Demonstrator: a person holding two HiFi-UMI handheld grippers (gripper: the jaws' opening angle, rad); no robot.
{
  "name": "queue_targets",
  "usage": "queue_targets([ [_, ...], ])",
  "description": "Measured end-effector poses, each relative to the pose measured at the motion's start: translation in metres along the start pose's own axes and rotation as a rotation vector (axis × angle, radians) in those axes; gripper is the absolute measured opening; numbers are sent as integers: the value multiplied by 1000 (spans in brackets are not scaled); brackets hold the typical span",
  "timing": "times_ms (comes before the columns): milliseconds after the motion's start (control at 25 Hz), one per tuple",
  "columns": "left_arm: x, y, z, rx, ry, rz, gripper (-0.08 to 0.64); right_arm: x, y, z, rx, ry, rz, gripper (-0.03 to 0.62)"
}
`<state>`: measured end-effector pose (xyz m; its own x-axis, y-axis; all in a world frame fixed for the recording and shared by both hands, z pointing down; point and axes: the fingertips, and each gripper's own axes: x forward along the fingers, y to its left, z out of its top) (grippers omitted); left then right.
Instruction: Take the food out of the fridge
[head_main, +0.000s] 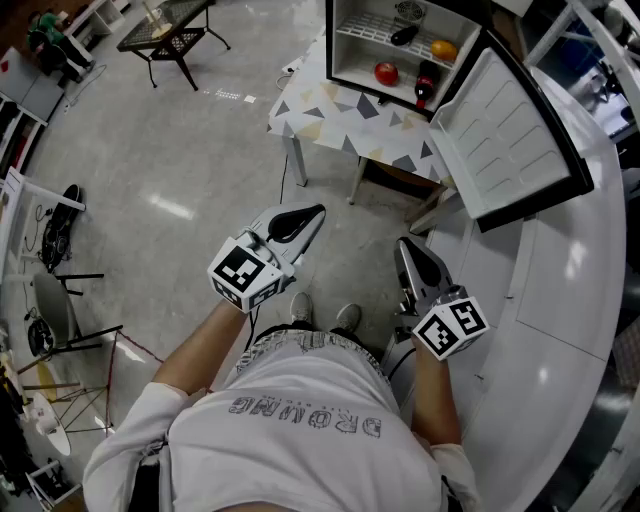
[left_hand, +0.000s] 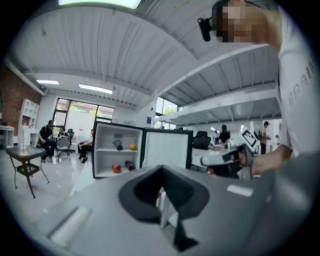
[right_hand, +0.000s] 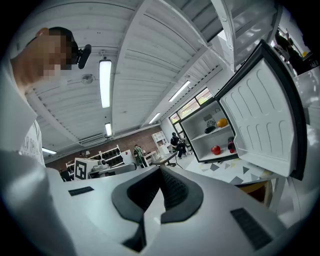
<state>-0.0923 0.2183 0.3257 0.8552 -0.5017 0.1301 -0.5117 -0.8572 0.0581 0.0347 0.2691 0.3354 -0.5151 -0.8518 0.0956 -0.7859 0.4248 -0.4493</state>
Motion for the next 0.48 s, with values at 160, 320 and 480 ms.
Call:
queue_targets([
  [160, 3, -2, 0, -1, 0, -1, 7, 0, 0, 1, -2, 5, 5, -11],
  [320, 5, -1, -2, -2, 5, 4, 7, -1, -5, -1, 1, 7, 8, -11],
  [480, 9, -4, -2, -3, 7, 5, 8, -3, -9, 2, -4, -3, -1, -11],
])
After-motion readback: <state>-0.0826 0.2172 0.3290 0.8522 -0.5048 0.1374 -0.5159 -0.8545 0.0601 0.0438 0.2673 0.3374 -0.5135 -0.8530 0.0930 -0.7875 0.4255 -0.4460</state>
